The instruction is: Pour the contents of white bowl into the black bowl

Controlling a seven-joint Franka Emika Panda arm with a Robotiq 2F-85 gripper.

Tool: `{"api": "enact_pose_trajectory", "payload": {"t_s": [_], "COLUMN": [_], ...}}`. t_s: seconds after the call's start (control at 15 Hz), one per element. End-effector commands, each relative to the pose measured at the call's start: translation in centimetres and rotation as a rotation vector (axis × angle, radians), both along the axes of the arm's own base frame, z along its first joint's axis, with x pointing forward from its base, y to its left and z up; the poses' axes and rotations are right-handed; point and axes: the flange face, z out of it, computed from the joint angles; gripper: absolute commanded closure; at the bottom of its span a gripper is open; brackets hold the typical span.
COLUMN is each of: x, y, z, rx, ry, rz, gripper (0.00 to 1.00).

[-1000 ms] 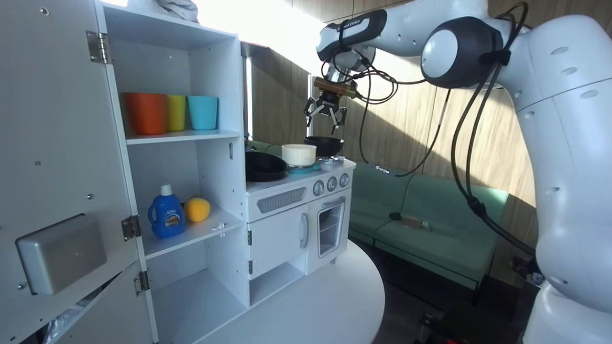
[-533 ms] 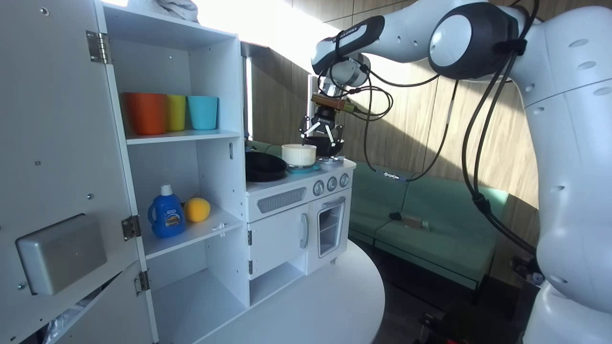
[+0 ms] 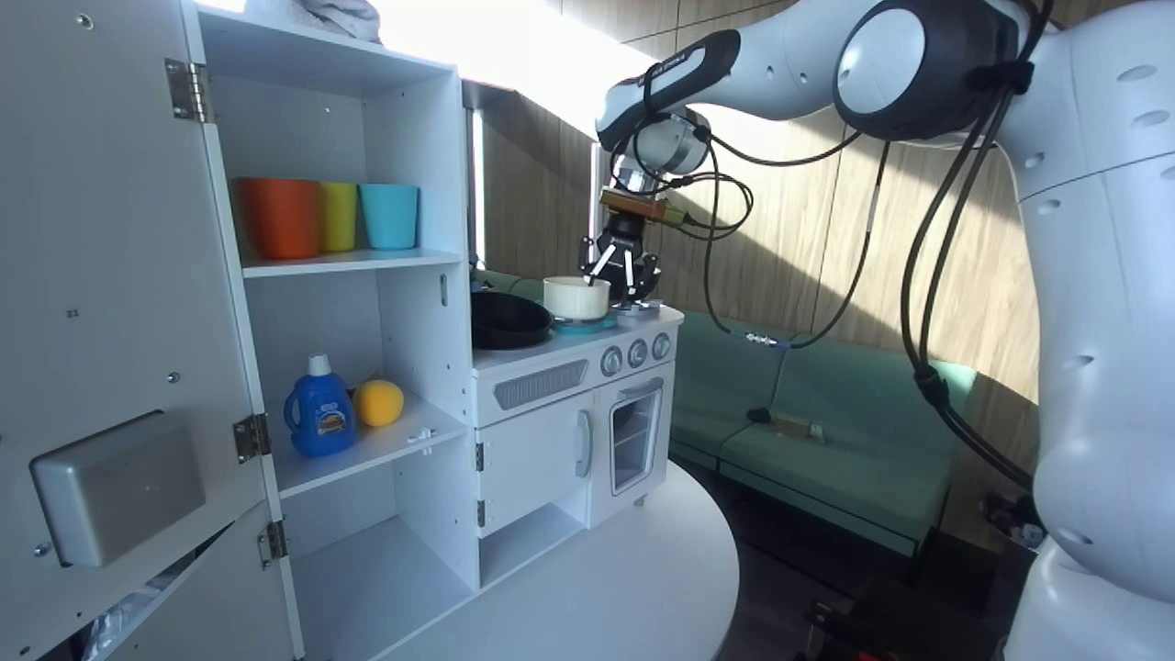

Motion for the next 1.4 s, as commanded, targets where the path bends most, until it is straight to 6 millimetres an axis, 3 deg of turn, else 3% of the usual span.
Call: {"api": "enact_pose_trajectory", "payload": {"t_s": [0.0, 0.2, 0.4, 0.8, 1.33], "x": [-1.1, -1.2, -1.3, -1.0, -0.6], "y": [0.8, 0.9, 0.8, 0.3, -0.2], "z": [1.6, 1.7, 1.8, 2.1, 5.0], "rx": [-0.019, -0.021, -0.031, -0.063, -0.173], "ry": [-0.038, -0.042, -0.051, -0.077, -0.148], "rz": [0.030, 0.032, 0.033, 0.019, 0.011], "gripper": [0.64, 0.87, 0.97, 0.92, 0.93]}}
